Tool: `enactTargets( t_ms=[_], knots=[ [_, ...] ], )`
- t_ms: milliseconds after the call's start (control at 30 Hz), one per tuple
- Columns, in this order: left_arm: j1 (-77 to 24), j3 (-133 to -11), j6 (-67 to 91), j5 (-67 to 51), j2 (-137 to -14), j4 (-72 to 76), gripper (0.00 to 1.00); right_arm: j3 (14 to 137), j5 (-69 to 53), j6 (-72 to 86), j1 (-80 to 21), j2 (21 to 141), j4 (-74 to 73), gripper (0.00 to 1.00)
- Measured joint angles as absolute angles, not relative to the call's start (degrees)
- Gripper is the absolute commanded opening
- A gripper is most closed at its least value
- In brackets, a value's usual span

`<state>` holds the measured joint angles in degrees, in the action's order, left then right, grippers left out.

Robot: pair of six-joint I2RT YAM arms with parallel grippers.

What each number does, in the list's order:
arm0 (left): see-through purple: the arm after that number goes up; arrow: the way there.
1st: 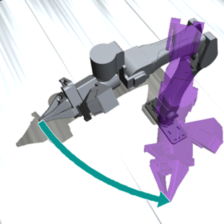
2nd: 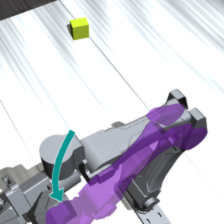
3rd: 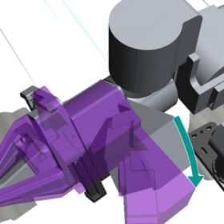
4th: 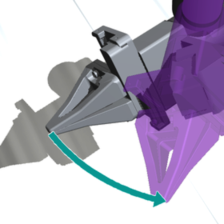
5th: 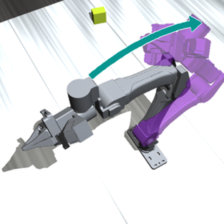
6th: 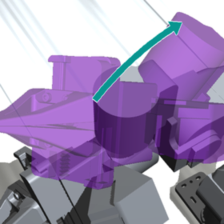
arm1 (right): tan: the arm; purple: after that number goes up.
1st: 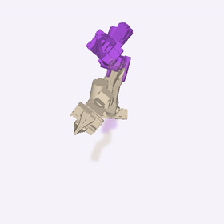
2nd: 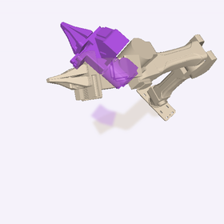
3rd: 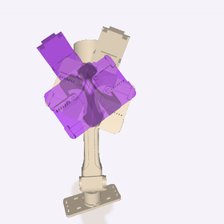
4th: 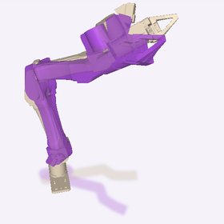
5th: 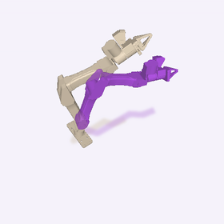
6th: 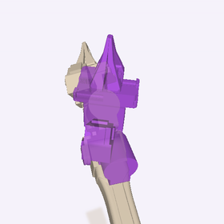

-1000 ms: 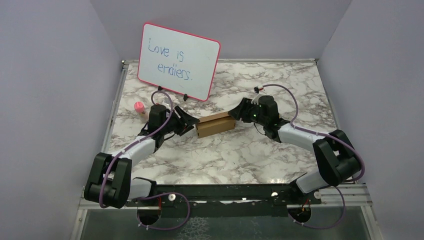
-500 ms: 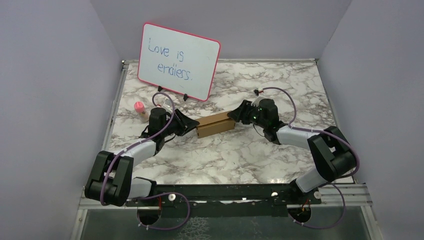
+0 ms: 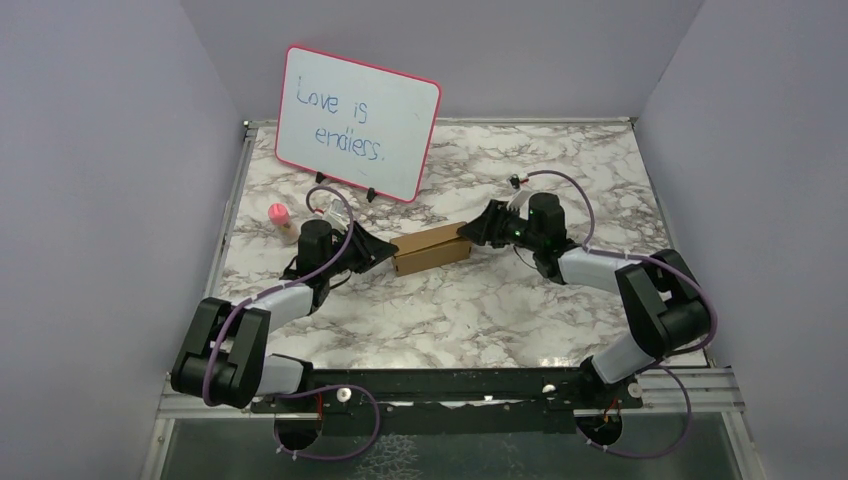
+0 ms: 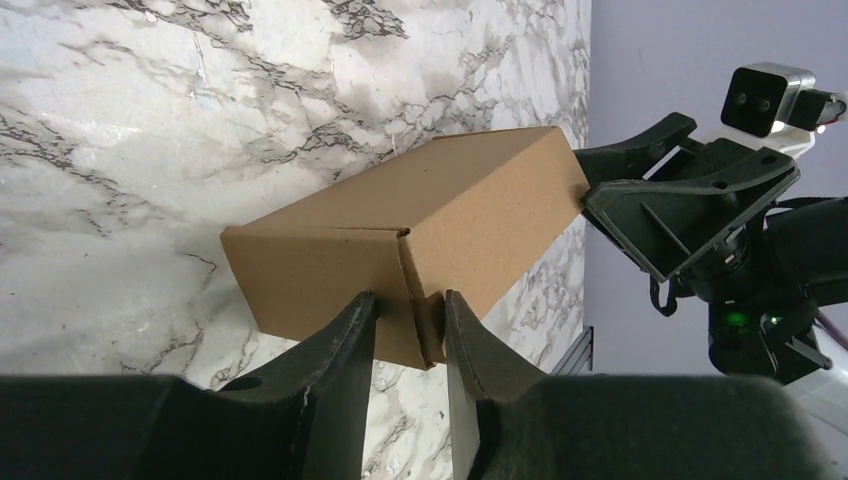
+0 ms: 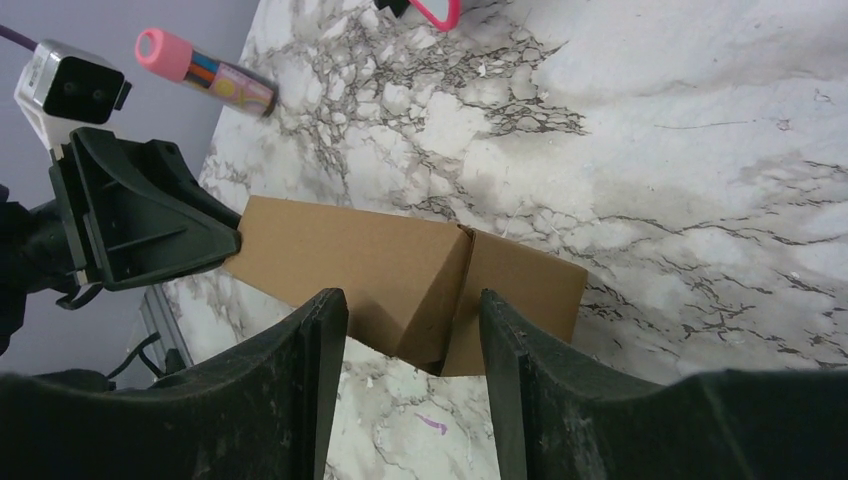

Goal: Fold the paper box

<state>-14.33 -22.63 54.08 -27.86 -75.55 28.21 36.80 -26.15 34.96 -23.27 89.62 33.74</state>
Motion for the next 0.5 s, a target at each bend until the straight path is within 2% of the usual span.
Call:
enactTargets(
  t_ms=[300, 500],
  knots=[
    [-14.4, -22.4, 52.4, -27.6, -76.1, 29.4, 0.19, 37.5, -33.8, 34.7, -20.3, 92.9, 34.7, 0.52],
    [-14.6, -22.9, 50.7, -26.9, -75.6, 27.3, 0.19, 37.1, -37.1, 35.9, -18.1, 94.4, 36.6, 0.44]
  ],
)
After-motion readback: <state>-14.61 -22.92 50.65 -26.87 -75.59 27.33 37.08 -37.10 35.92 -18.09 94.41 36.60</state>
